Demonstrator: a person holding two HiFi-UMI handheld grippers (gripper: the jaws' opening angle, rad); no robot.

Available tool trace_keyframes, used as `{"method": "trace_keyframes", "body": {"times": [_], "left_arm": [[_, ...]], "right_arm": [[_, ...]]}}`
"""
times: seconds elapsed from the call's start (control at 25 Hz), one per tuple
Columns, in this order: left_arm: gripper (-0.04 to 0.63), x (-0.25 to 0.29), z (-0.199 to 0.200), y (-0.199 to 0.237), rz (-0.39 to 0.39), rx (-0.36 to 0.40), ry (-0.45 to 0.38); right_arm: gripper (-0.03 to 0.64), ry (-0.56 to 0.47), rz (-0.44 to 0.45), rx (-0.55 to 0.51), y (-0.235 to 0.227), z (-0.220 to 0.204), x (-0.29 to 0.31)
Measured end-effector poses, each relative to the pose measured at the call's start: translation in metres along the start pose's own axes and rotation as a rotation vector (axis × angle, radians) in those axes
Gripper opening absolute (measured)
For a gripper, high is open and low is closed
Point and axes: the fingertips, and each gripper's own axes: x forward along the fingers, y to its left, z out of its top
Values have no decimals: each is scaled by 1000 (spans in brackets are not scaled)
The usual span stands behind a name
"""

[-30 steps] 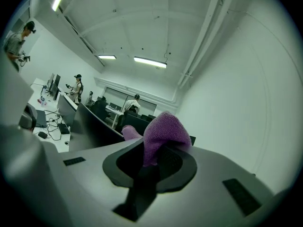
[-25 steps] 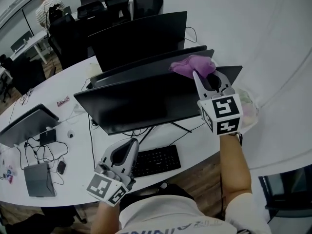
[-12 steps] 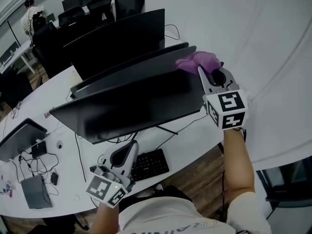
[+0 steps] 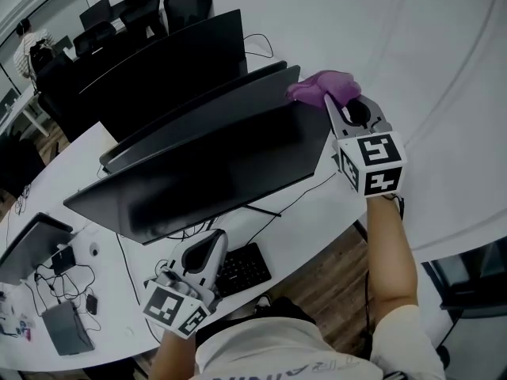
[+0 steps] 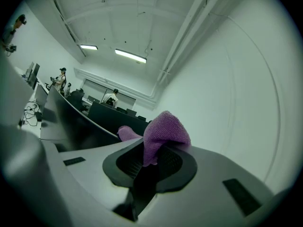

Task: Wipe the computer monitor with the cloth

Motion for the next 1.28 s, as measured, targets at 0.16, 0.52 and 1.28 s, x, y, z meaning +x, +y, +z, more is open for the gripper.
{"method": "trace_keyframes", "body": {"times": [0.16,0.52,1.28], "left_arm": [[5,6,-3,-4,-5,4,10],[5,11,-8,-6,-10,6,27],[5,8,-15,-4,-3,-3,45]], "right_arm": [[63,-1,-26,20,-18,-6,-3],[63,-6,-92,39,-49,-12,-4],[63,24,-108,128,-66,-42,4]]}}
